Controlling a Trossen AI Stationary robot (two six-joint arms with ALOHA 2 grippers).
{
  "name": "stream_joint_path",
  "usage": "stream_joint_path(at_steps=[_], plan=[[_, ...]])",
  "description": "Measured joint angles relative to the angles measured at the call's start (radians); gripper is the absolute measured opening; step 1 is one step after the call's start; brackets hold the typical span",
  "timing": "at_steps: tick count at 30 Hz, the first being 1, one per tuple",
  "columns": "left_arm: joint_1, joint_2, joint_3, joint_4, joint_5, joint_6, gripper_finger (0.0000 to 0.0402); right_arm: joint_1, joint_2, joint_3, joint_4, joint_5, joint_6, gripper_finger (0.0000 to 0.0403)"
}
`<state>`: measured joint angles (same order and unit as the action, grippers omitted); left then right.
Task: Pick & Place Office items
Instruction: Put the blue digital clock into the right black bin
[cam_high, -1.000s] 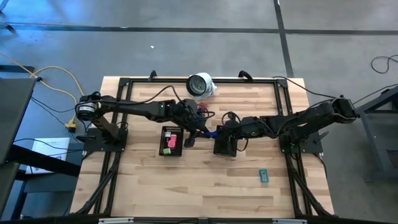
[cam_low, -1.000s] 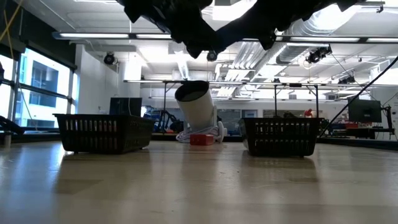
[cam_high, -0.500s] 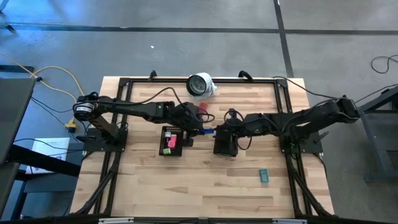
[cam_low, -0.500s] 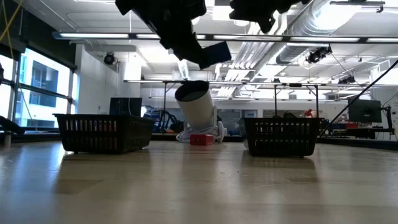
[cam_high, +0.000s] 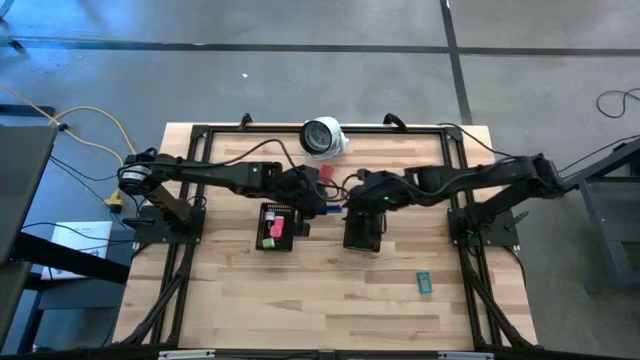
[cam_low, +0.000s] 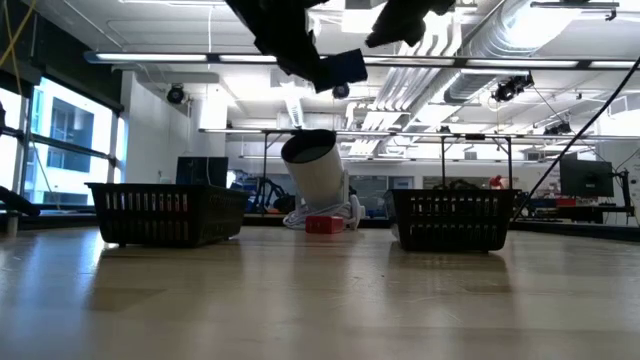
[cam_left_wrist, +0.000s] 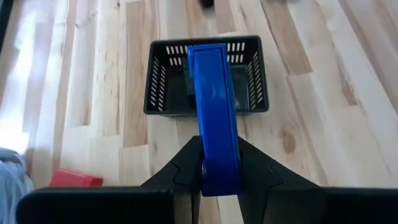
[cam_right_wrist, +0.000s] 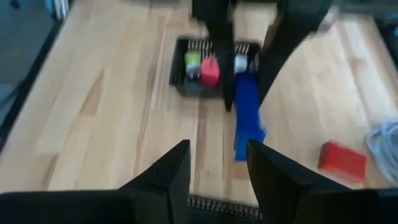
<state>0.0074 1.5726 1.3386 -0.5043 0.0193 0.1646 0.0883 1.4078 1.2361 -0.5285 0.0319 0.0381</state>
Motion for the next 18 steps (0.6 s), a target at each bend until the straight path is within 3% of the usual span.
stream_joint_path(at_steps=[18], plan=[[-0.026, 0.000, 0.010, 0.002, -0.044, 0.031, 0.0058, -0.025, 0.022, 0.000, 0.063, 0.003, -0.013, 0.0206]])
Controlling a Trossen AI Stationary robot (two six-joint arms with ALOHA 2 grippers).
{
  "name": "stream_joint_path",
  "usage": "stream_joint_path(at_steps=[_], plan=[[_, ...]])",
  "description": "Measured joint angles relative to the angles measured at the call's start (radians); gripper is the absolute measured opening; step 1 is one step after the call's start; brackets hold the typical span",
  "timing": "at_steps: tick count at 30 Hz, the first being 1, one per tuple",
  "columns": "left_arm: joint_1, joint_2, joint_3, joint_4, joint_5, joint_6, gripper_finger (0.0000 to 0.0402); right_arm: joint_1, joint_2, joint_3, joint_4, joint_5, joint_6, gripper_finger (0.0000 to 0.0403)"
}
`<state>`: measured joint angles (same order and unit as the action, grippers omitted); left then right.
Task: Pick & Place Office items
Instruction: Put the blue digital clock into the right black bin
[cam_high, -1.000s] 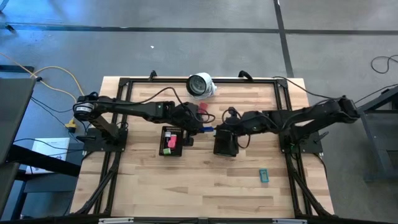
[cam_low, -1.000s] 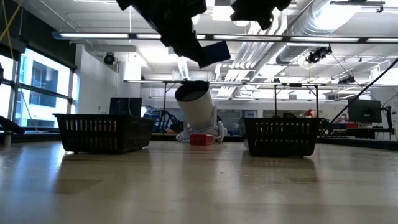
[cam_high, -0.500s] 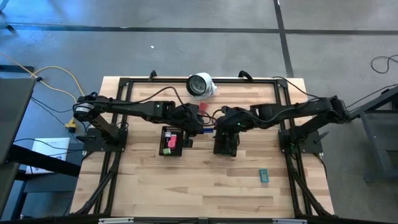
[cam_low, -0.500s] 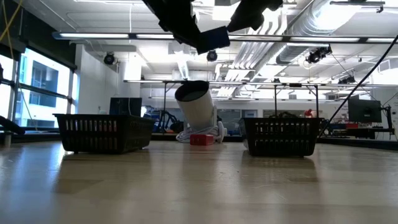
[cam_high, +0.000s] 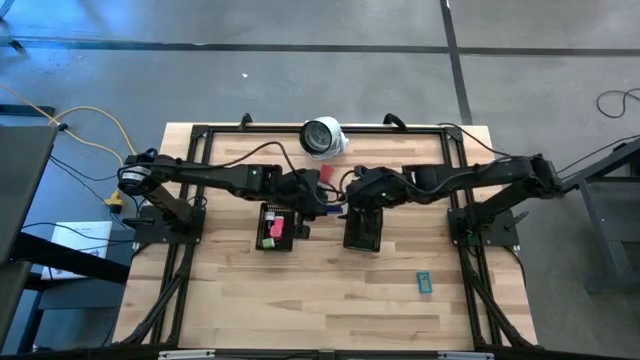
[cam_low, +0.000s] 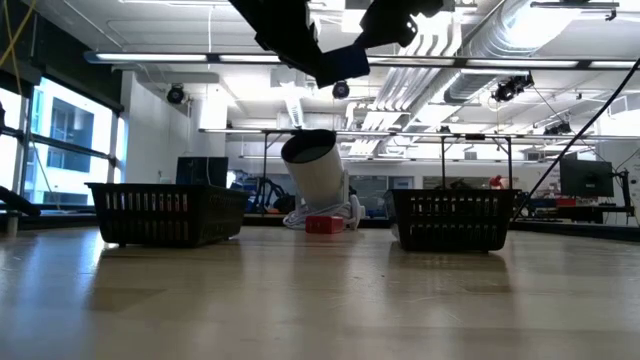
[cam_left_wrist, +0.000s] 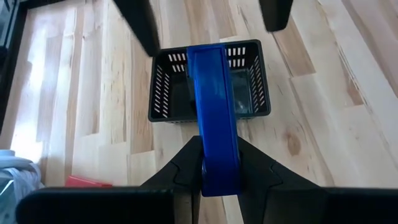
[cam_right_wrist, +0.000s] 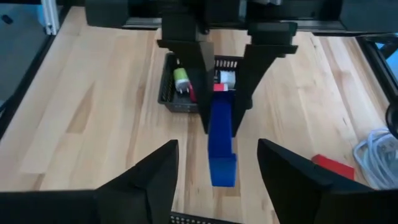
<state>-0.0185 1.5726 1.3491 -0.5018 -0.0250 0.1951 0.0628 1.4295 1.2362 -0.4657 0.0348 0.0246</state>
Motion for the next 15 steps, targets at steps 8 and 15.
stream_joint_path(at_steps=[8, 15], plan=[[0.000, 0.000, 0.006, 0.013, 0.000, 0.010, 0.0058, 0.000, 0.036, 0.000, 0.014, 0.018, 0.000, 0.0207], [0.000, 0.000, 0.015, 0.014, 0.001, 0.010, 0.0058, 0.000, 0.051, 0.000, 0.020, 0.049, -0.003, 0.0207]])
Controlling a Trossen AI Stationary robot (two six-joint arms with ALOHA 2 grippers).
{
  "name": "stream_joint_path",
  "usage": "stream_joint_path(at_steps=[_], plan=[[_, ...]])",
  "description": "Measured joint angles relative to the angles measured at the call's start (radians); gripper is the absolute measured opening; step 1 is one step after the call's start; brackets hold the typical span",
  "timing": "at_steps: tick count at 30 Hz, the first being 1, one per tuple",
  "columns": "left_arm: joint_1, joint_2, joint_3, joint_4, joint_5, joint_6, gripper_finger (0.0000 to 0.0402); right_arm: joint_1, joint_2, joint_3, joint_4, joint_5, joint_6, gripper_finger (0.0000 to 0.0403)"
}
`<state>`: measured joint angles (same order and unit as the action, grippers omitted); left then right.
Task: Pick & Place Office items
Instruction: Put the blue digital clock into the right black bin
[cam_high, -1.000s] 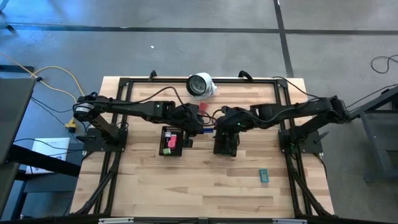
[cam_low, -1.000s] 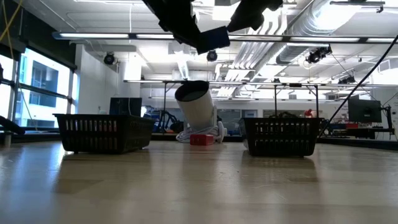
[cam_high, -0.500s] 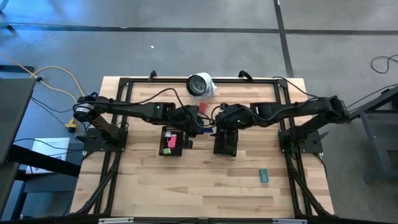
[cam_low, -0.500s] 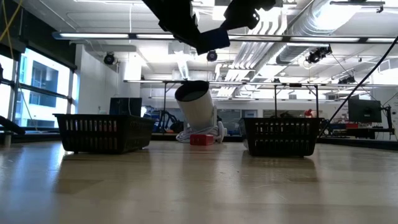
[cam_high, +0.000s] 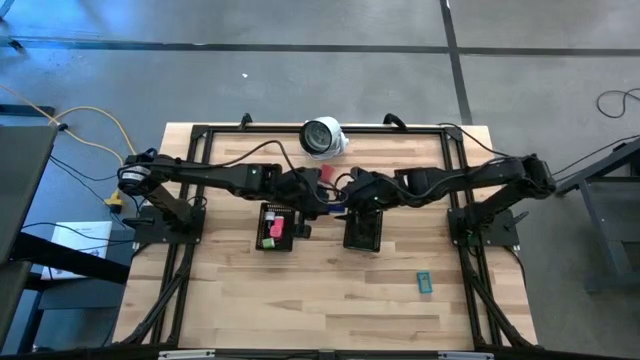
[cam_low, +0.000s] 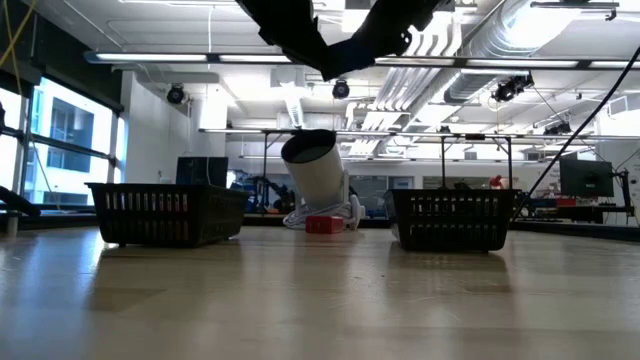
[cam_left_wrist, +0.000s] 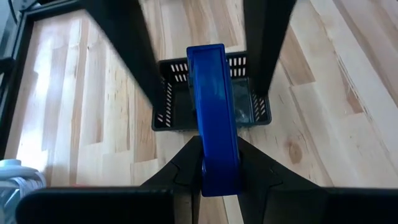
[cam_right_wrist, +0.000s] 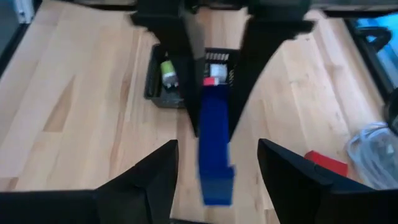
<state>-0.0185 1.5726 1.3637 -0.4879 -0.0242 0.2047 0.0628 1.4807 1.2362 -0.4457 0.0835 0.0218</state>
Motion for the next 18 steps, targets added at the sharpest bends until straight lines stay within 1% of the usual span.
stream_joint_path(at_steps=[5, 9, 14, 18], plan=[[0.000, 0.000, 0.000, 0.008, 0.025, -0.001, 0.0058, 0.000, 0.000, 0.000, 0.034, 0.017, 0.000, 0.0205], [-0.005, 0.000, 0.000, 0.022, 0.026, 0.003, 0.0057, 0.000, -0.001, 0.000, 0.032, 0.018, -0.004, 0.0185], [-0.005, 0.000, 0.000, 0.027, 0.025, 0.005, 0.0057, 0.000, -0.001, 0.000, 0.032, 0.014, -0.001, 0.0140], [-0.005, 0.000, 0.000, 0.031, 0.021, 0.005, 0.0057, 0.001, -0.001, 0.000, 0.031, 0.012, -0.001, 0.0089]])
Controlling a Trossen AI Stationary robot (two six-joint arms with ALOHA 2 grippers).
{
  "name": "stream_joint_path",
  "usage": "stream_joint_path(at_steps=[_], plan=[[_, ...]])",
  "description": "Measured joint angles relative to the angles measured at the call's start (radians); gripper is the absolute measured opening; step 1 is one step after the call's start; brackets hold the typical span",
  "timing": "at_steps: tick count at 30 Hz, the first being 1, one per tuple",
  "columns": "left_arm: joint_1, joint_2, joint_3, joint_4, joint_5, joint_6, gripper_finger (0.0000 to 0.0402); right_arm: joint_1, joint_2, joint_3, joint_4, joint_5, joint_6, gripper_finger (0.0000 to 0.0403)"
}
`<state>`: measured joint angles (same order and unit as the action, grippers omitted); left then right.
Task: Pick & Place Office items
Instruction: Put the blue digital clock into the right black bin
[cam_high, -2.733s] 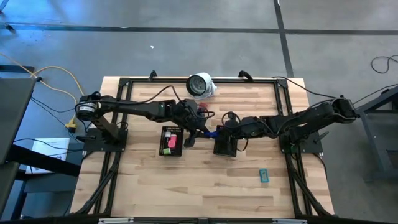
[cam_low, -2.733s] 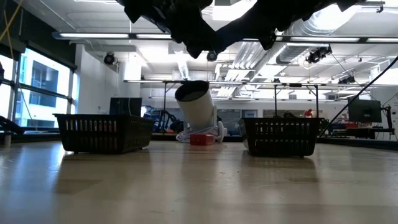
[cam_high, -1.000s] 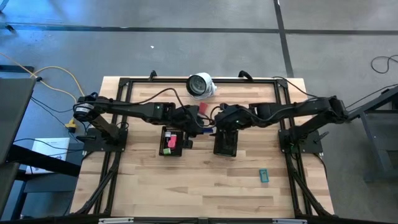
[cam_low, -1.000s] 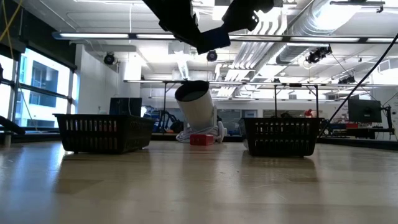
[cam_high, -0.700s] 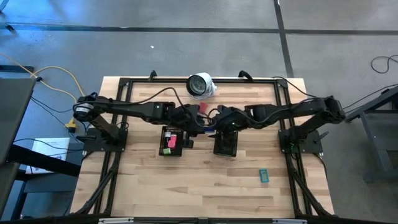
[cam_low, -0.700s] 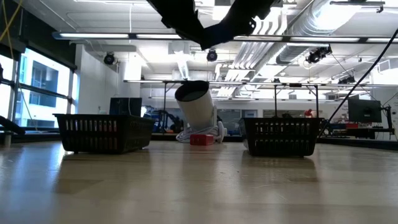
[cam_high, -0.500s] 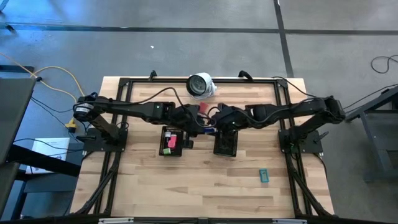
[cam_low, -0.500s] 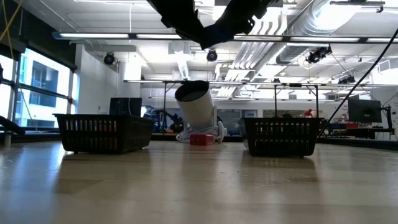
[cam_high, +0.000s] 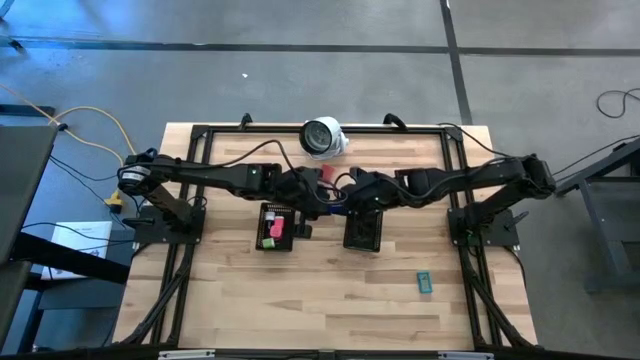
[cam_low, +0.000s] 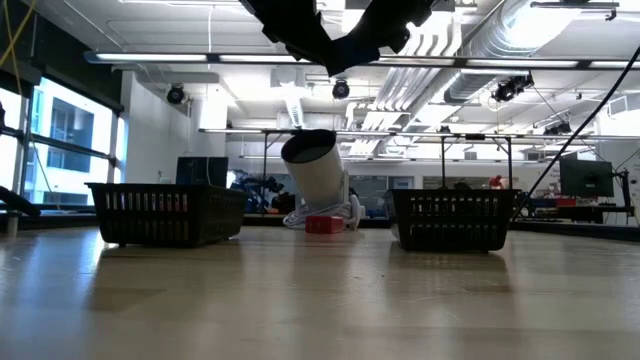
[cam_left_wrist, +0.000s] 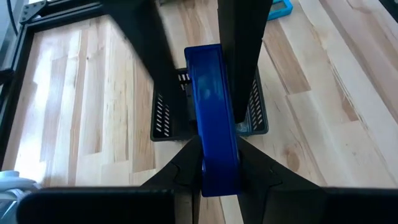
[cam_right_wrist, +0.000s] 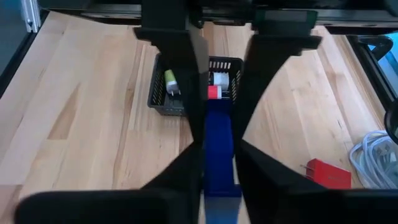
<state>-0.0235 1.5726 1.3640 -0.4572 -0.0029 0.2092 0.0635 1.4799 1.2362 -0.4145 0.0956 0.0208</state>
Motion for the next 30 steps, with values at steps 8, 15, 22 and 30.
stream_joint_path(at_steps=[8, 15, 22, 30], plan=[[0.000, 0.000, 0.000, 0.000, 0.003, 0.004, 0.0057, 0.000, 0.000, 0.000, -0.001, -0.011, 0.000, 0.0043], [-0.001, -0.006, 0.001, 0.003, 0.005, 0.020, 0.0086, 0.000, -0.001, 0.000, -0.016, -0.002, 0.005, 0.0043], [-0.001, -0.043, 0.002, 0.002, 0.008, 0.009, 0.0123, 0.000, -0.001, 0.000, -0.027, 0.013, 0.000, 0.0043], [-0.003, -0.119, 0.003, -0.094, 0.013, 0.002, 0.0126, -0.001, -0.023, -0.001, -0.091, 0.100, -0.014, 0.0044]])
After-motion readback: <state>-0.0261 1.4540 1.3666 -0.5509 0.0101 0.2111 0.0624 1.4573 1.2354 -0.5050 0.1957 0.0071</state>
